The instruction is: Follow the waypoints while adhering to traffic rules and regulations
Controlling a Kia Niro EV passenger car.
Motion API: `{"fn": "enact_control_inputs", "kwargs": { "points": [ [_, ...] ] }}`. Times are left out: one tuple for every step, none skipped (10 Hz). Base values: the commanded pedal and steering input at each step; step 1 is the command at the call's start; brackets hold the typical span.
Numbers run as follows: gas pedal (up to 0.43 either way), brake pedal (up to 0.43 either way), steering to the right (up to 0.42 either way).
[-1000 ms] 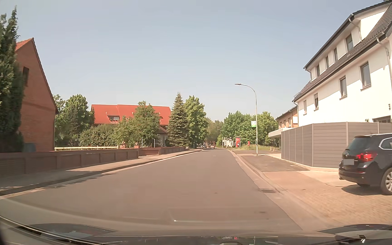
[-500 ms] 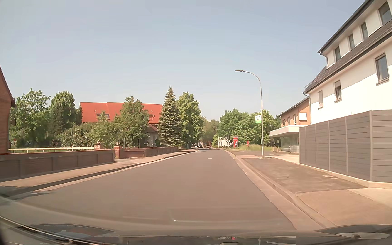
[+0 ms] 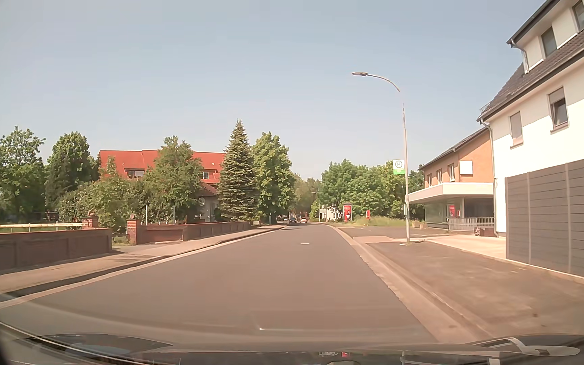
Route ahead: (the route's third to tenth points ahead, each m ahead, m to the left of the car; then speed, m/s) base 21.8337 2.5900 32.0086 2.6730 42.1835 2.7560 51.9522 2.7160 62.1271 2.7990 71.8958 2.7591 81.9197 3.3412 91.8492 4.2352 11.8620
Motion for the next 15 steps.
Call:
{"fn": "enact_control_inputs", "kwargs": {
  "points": [
    [0.268, 0.000, 0.012],
    [0.268, 0.000, 0.013],
    [0.268, 0.000, 0.012],
    [0.268, 0.000, 0.011],
    [0.268, 0.000, 0.010],
    [0.248, 0.000, 0.009],
    [0.248, 0.000, 0.008],
    [0.248, 0.000, 0.006],
    [0.248, 0.000, 0.006],
    [0.240, 0.000, 0.004],
    [0.228, 0.000, 0.003],
    [0.228, 0.000, 0.003],
    [0.220, 0.000, 0.003],
    [0.197, 0.000, 0.003],
    [0.169, 0.000, 0.003]
  ]
}}
